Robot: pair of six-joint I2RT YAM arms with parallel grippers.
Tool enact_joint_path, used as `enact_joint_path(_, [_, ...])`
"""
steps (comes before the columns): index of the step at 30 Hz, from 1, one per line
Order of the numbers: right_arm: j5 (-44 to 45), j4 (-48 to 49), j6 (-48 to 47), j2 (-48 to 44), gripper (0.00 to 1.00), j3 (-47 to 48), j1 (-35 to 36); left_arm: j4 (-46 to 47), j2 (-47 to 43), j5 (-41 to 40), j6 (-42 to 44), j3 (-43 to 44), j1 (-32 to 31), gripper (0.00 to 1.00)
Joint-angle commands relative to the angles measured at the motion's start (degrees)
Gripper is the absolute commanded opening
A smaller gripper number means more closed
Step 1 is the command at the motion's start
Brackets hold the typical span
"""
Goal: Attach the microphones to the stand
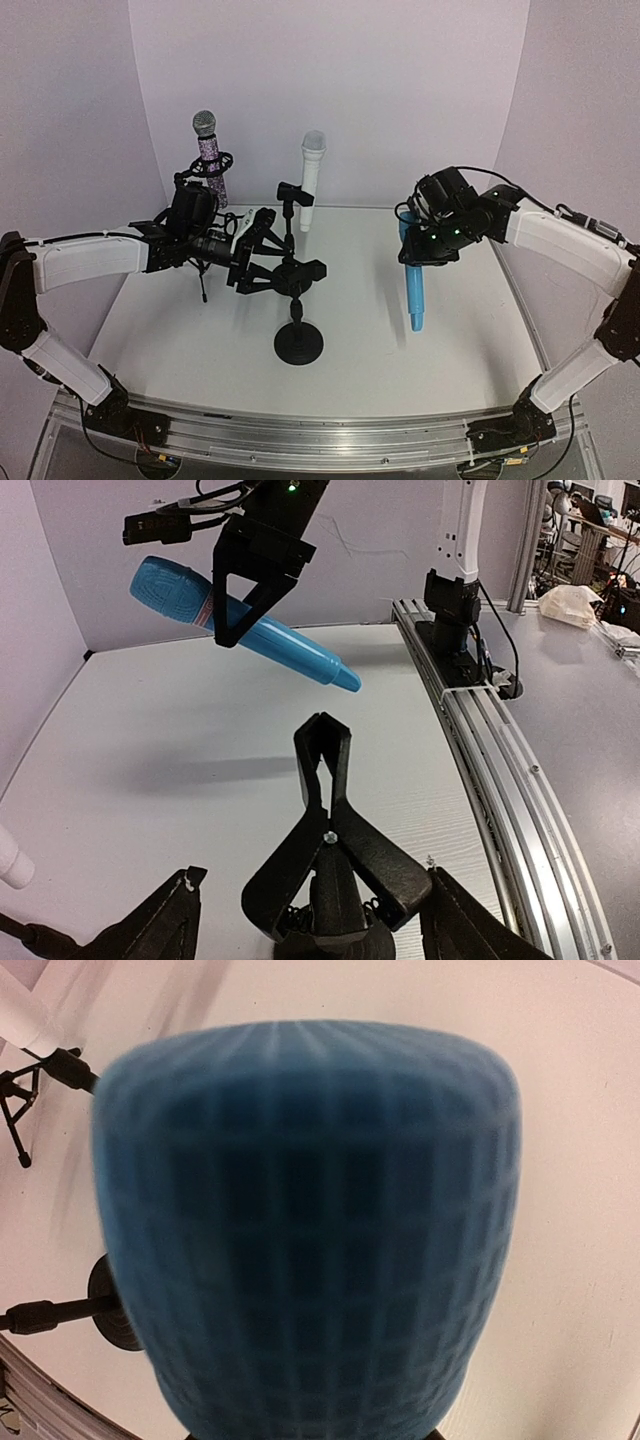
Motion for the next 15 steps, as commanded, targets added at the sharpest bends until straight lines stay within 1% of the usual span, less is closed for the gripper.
enact_joint_path(1, [0.0,2.1,-0.8,-2.8,0.0,-0.4,0.3,0.3,-0.1,2.7,1.3,2.1,-0.2,0.72])
enact_joint_path(4, [0.0,2.3,-0.8,-3.0,0.0,-0.6,0.3,0.2,-0.1,3.3,1.6,1.8,-0.2,0.7])
enact_joint_path(8, [-0.1,2.4,-1.0,-3.0,0.0,-0.6,0.3,0.5,-0.4,3.5,1.8,1.5,-0.3,0.64])
enact_joint_path(15, [-0.4,2.6,-1.0,-3.0,0.0,-0.4,0.3,-0.1,-0.4,4.0,2.8,1.3,-0.3,0.44])
